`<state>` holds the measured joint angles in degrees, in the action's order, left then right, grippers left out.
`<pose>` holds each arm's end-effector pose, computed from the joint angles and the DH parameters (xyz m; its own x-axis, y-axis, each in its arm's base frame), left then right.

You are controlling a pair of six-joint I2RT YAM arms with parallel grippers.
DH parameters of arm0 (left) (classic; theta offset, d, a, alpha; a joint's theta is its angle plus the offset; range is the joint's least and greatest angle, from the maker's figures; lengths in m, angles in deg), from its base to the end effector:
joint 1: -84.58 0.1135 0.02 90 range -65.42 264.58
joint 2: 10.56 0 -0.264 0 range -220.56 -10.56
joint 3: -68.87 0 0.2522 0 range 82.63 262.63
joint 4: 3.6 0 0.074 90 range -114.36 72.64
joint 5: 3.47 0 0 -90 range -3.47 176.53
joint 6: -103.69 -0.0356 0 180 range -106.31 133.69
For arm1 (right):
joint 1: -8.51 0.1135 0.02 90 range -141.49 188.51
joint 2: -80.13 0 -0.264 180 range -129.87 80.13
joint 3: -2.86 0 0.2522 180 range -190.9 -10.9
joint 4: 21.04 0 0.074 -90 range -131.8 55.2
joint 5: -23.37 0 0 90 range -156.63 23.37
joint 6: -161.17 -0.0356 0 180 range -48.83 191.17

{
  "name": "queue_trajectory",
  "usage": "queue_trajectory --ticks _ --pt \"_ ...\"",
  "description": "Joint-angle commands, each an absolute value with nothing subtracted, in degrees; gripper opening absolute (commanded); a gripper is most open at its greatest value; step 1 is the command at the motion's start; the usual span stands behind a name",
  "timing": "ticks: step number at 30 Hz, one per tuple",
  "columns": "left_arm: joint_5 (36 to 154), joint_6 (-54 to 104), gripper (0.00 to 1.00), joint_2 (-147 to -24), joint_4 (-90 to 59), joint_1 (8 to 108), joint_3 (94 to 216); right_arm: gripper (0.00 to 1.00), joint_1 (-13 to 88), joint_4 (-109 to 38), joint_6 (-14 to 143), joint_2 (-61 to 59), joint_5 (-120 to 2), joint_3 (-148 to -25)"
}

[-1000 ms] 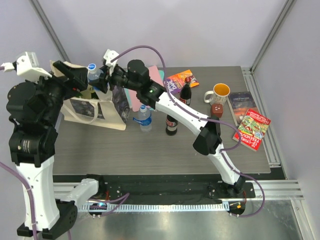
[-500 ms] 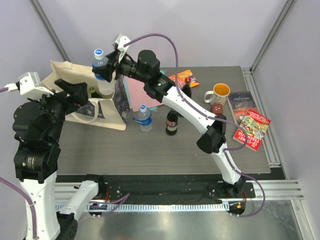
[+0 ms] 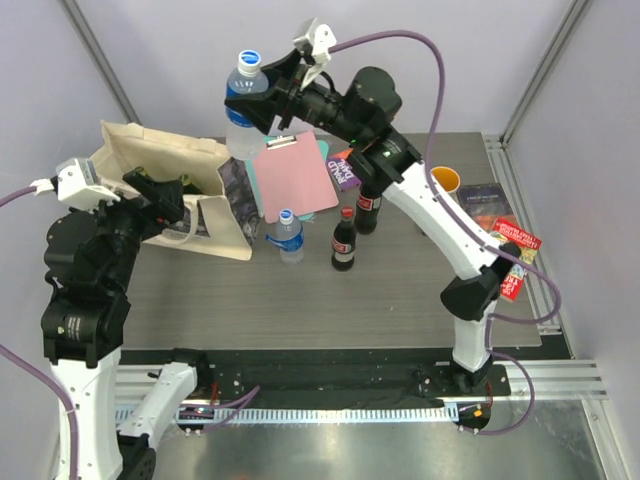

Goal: Take the beverage out of the canvas bag
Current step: Place the drink at the center of the board.

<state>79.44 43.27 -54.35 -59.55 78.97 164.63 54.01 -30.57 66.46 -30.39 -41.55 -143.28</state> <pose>0.0938 -0.0048 0.4873 -0.0475 -0.4876 -0.8718 -0.0563 0.8727 -0.4850 0.2787 0.3051 0.5544 0.2323 0.3424 -0.9104 -0.9351 0.3363 -0.1120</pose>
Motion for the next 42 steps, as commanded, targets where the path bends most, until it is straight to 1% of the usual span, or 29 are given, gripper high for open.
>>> queue_trajectory --ticks 1,2,3,10,17,20,24,27,29,32,33,36,42 --pt "79.0 42.7 0.89 -53.8 -57.2 78.9 162.6 0.03 52.4 -25.7 67.4 -19.1 -38.0 -136.2" --pt "79.2 42.7 0.89 -53.8 -57.0 78.9 162.3 0.03 51.9 -26.0 67.7 -15.8 -37.8 -134.1" --pt "79.2 42.7 0.89 -53.8 -56.6 78.9 162.0 0.03 51.5 -26.1 67.8 -14.4 -37.5 -130.0" --pt "79.6 42.3 0.90 -55.4 -55.2 79.0 160.0 0.03 46.9 -26.7 68.8 -0.9 -36.6 -114.5" --pt "77.8 42.7 0.91 -56.4 -52.5 78.9 157.4 0.03 38.1 -27.5 70.1 12.0 -38.2 -100.7" --pt "77.6 43.8 0.92 -57.1 -51.8 78.9 156.2 0.03 34.5 -27.6 69.8 18.0 -40.0 -93.7" --pt "77.4 45.6 0.93 -57.6 -50.8 78.9 154.4 0.03 25.5 -27.2 67.4 25.6 -44.3 -82.6" --pt "77.0 46.2 0.93 -58.1 -50.1 78.9 154.2 0.04 21.3 -28.2 66.3 30.4 -47.5 -75.8" --pt "77.0 46.4 0.93 -58.6 -50.0 78.9 154.3 0.04 20.3 -28.3 65.6 33.2 -49.6 -72.2" --pt "76.7 46.5 0.93 -59.2 -49.8 79.0 154.2 0.04 19.7 -25.8 65.7 34.7 -53.7 -64.6" --pt "76.6 46.5 0.93 -59.2 -49.8 78.9 154.1 0.05 19.7 -24.5 65.9 35.4 -54.5 -60.3" --pt "76.3 46.6 0.93 -59.2 -49.9 78.9 153.9 0.05 19.7 -17.3 66.5 35.7 -55.4 -53.0" --pt "75.9 47.1 0.93 -58.0 -51.0 78.9 153.3 0.06 19.7 -7.6 66.3 31.3 -54.0 -46.0"
